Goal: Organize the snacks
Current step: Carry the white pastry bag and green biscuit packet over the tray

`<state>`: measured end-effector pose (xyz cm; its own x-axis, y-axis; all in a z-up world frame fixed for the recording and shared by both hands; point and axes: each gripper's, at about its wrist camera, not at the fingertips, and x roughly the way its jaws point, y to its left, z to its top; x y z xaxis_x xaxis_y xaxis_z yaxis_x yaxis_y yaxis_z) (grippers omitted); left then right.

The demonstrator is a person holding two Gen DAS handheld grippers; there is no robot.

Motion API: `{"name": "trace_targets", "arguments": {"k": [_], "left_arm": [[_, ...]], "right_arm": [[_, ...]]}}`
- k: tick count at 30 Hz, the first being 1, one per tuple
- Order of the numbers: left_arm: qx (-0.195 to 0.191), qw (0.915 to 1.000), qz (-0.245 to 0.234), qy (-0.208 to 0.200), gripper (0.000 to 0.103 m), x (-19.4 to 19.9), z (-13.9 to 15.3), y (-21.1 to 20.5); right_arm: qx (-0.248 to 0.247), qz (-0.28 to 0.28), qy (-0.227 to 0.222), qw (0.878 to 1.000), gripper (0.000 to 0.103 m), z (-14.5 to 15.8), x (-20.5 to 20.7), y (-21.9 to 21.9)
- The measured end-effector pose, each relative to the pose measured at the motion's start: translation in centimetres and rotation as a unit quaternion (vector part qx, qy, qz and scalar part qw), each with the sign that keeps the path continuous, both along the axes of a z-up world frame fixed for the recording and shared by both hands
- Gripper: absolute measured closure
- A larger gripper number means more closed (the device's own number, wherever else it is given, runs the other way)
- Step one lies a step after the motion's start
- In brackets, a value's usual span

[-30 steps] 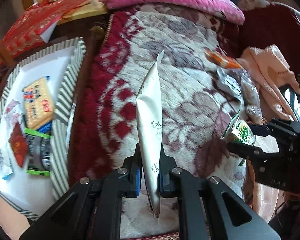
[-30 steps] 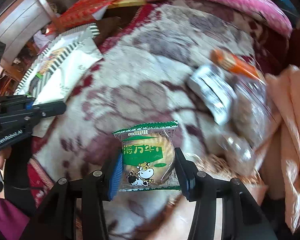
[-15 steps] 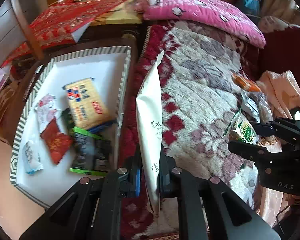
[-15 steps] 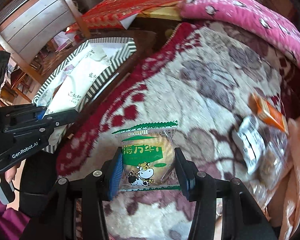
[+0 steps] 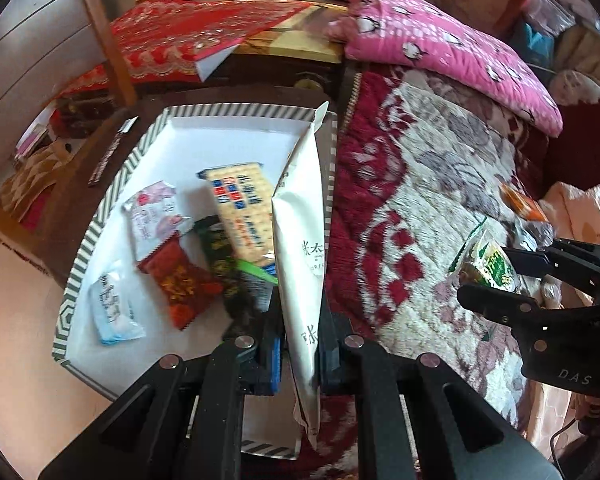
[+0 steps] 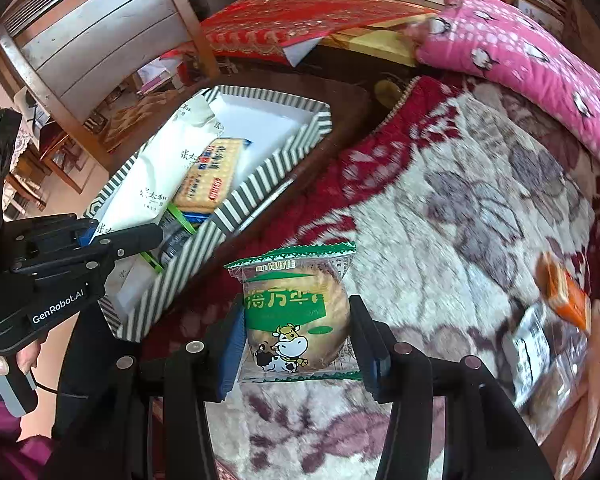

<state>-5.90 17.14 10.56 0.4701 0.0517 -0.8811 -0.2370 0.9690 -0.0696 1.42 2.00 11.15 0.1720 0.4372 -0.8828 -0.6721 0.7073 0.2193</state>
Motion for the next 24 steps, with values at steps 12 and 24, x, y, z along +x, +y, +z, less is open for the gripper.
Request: {"name": "trace_targets", "arguments": {"k": [12,24], "left_arm": [[-0.005,0.9987,0.051,0.002,0.091,-0.5,-0.2,4.3],[-0.012,0.9957,0.091,0.011,0.091,-1.2,-1.1,7.6]], "right_arm": [[-0.001,0.042,-0.001,0.999,0.05,0.2,0.2,4.6],[-0.006,0.079,0.005,0.997,0.05,-0.4,0.3,9.1]]}}
